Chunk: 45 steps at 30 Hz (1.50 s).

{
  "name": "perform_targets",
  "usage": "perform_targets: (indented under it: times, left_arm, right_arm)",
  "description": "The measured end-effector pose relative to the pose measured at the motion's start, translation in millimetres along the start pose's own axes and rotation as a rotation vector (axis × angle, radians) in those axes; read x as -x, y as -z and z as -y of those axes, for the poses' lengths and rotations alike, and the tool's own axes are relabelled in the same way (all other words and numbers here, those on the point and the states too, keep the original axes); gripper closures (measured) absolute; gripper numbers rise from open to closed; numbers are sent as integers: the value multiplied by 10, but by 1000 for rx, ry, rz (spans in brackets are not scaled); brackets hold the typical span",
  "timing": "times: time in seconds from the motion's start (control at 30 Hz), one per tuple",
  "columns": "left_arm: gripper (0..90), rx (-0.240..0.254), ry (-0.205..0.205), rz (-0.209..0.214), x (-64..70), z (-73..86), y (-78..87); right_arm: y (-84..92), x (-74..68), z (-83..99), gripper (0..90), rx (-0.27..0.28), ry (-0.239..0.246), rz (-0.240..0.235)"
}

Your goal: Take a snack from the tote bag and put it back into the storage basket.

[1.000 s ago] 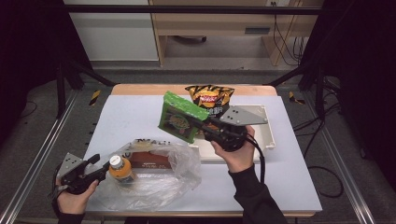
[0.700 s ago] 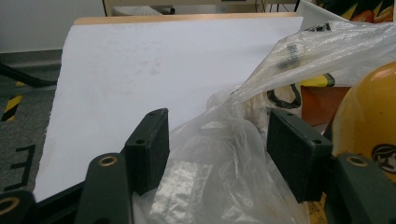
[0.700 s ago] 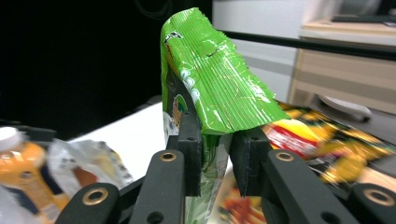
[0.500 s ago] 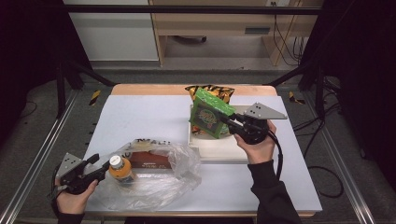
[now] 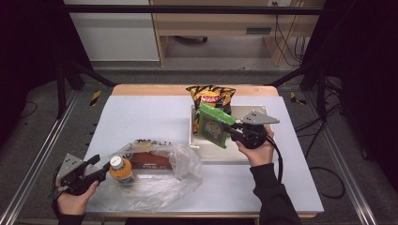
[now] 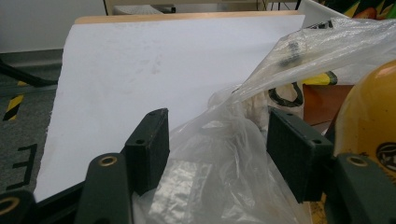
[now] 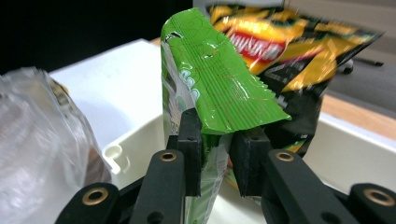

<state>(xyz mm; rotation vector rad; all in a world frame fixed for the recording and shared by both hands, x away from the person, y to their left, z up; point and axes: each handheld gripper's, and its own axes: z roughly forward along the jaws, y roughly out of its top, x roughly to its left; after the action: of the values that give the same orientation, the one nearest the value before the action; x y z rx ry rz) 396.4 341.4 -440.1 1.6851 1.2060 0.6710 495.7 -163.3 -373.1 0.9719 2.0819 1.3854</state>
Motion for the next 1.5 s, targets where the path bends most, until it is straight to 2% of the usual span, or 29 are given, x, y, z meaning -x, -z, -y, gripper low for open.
perform_targets:
  times: [0.17, 0.47, 0.7, 1.0, 1.17, 1.33, 1.4, 1.5]
  left_arm:
    - [388, 1, 0, 0, 2, -3, 2]
    - [388, -5, -3, -2, 4, 5, -10]
    - [388, -7, -3, -1, 6, 10, -17]
    - [388, -13, -5, -2, 7, 16, -20]
    - [388, -12, -2, -2, 6, 20, -21]
    - [388, -14, -3, -2, 6, 19, -24]
    - [388, -13, -2, -2, 9, 19, -25]
    - [388, -15, -4, -3, 12, 20, -27]
  right_arm:
    - [-152, -4, 82, 753, -45, -5, -19]
    - [-369, 30, 155, 751, -100, -3, -22]
    - [-454, 59, 176, 739, -85, -27, -17]
    - [-552, 38, 211, 653, -57, -55, 71]
    - [-595, 37, 241, 542, -65, -64, 119]
    - [-538, 23, 244, 469, -67, -69, 138]
    - [-497, 20, 261, 466, -53, -80, 153]
    - [-449, 38, 309, 467, -61, -100, 168]
